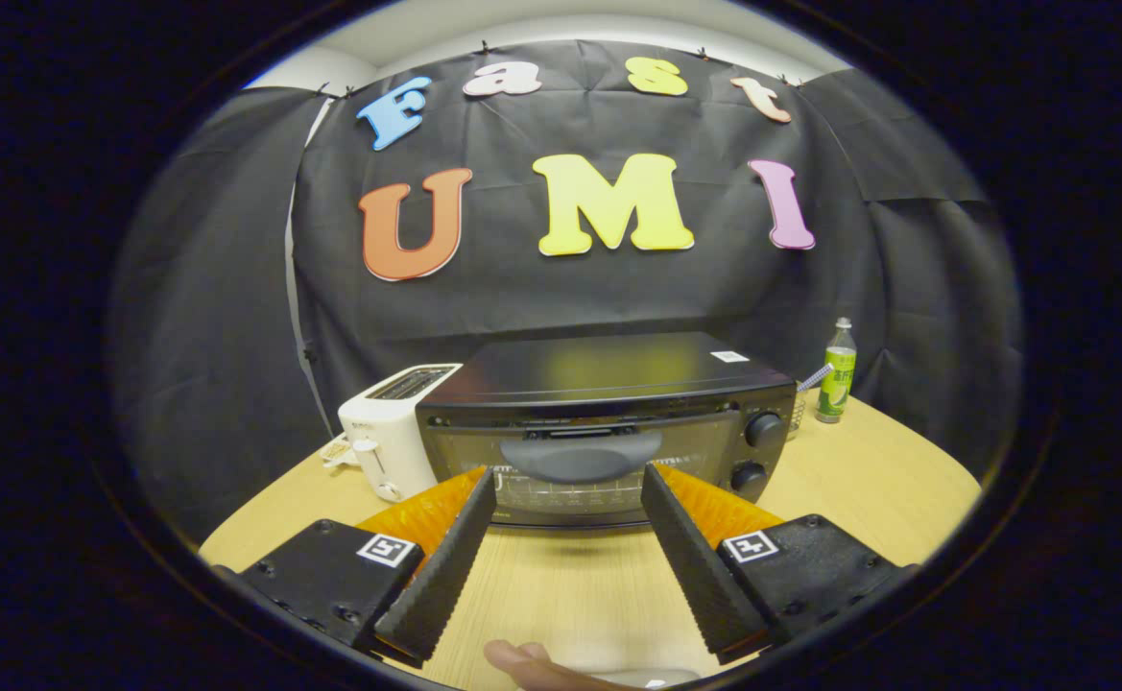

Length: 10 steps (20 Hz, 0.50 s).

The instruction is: Open the toaster oven, put the food inside, and close the toaster oven door.

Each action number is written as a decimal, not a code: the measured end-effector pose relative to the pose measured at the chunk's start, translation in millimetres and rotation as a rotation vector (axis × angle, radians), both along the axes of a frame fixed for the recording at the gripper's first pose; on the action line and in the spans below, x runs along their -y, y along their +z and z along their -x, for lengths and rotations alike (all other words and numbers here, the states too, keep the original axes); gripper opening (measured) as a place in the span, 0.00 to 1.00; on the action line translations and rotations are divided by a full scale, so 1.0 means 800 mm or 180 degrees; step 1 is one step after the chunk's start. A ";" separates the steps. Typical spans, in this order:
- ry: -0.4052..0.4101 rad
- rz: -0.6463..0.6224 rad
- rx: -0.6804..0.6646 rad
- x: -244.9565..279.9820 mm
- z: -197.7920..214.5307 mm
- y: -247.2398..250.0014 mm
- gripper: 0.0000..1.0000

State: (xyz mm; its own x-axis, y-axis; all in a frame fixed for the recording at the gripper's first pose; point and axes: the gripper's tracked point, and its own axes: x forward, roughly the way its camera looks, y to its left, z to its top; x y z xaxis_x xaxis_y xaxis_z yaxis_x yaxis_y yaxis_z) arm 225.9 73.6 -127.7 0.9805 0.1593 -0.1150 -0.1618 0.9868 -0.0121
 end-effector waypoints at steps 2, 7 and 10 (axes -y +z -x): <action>0.0005 -0.0020 -0.0026 0.005 0.017 0.001 1.00; -0.0062 0.0088 -0.0045 0.037 0.074 0.013 1.00; -0.0151 0.0219 0.0026 0.060 0.108 0.029 1.00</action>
State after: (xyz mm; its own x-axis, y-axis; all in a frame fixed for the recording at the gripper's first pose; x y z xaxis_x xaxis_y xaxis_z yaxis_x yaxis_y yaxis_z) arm 139.2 25.9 -104.2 0.9877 0.1048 -0.1161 -0.1146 0.9901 -0.0813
